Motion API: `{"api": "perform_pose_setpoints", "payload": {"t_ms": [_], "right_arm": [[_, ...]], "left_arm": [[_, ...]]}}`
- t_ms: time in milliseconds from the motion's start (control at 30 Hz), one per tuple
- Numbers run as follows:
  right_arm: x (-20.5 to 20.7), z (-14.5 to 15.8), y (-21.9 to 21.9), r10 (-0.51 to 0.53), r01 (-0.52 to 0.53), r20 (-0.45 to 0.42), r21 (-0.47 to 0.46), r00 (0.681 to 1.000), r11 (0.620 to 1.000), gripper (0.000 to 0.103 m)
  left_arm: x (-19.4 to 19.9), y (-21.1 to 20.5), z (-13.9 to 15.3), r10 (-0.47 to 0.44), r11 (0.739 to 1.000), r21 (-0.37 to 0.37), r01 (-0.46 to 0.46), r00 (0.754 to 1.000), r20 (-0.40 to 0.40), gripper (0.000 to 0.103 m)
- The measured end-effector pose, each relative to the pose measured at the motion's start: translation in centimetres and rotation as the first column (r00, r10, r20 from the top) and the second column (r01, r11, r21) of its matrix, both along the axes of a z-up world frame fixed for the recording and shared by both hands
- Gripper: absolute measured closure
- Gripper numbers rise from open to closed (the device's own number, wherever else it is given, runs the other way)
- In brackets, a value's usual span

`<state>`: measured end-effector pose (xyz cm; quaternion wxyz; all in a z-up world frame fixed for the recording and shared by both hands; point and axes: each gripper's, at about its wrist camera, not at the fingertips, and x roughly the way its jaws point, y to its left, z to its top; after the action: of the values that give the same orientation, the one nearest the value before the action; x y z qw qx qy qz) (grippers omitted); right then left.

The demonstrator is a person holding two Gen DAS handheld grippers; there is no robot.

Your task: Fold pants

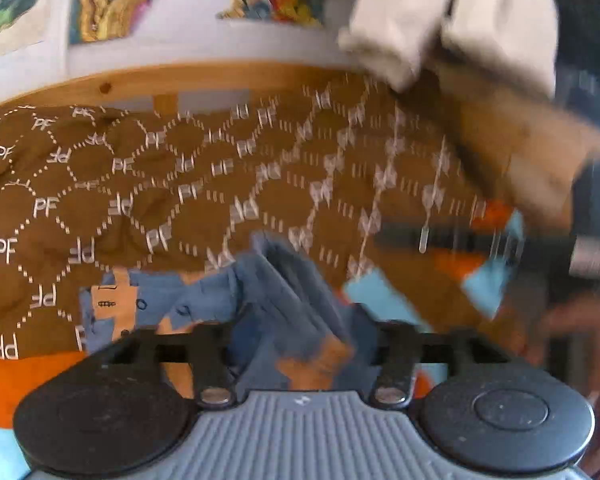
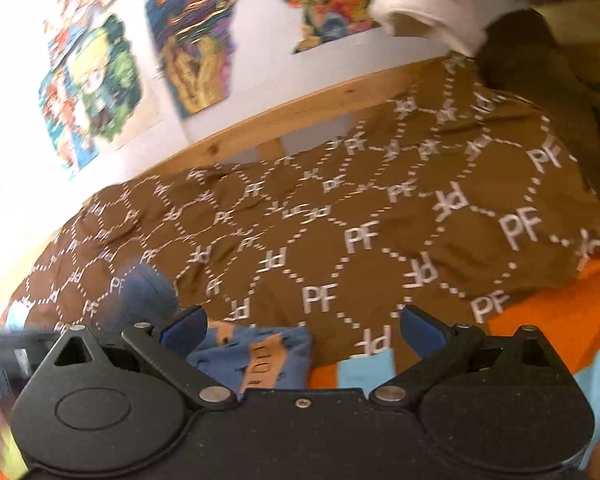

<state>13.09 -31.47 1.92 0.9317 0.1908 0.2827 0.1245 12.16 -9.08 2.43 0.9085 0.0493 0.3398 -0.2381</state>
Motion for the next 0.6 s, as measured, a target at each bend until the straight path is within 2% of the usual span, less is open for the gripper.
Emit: {"api": "perform_pose_setpoints", "payload": {"t_ms": [67, 133, 167, 333, 400, 500, 567, 600], "right_arm": [[0.2, -0.5, -0.2, 0.006, -0.006, -0.015, 0.014, 1.000, 1.000, 0.001], [0.4, -0.9, 0.2, 0.031, -0.030, -0.032, 0.025, 0.999, 0.999, 0.001], [0.5, -1.1, 0.4, 0.050, -0.049, -0.037, 0.033, 0.998, 0.998, 0.001], [0.8, -1.7, 2.5, 0.173, -0.168, -0.043, 0.105, 0.984, 0.980, 0.001], [1.1, -2.1, 3.8, 0.219, -0.214, -0.042, 0.102, 0.975, 0.972, 0.009], [1.8, -2.6, 5.5, 0.238, -0.236, -0.058, 0.048, 0.969, 0.971, 0.023], [2.4, -3.0, 5.9, 0.236, -0.233, -0.069, 0.058, 0.969, 0.971, 0.037], [2.6, -3.2, 6.0, 0.235, -0.230, -0.071, 0.071, 0.969, 0.971, 0.040]], "left_arm": [[-0.6, -0.6, -2.0, -0.011, 0.997, 0.070, 0.013, 1.000, -0.028, 0.039], [-1.5, -0.3, -3.3, -0.008, 0.995, 0.104, 0.013, 0.999, -0.043, 0.037], [-1.8, -0.1, -3.7, -0.008, 0.993, 0.113, 0.013, 0.999, -0.046, 0.034], [-3.1, 0.8, -4.3, -0.056, 0.982, 0.182, 0.059, 0.998, -0.020, 0.035], [-2.8, 0.5, -4.2, -0.083, 0.978, 0.188, 0.087, 0.996, -0.026, 0.043], [-2.4, 0.1, -4.2, -0.123, 0.977, 0.169, 0.129, 0.991, -0.045, 0.053], [-2.1, -0.2, -4.4, -0.147, 0.972, 0.181, 0.153, 0.988, -0.047, 0.060], [-2.1, -0.5, -4.5, -0.159, 0.967, 0.196, 0.164, 0.986, -0.042, 0.063]]}}
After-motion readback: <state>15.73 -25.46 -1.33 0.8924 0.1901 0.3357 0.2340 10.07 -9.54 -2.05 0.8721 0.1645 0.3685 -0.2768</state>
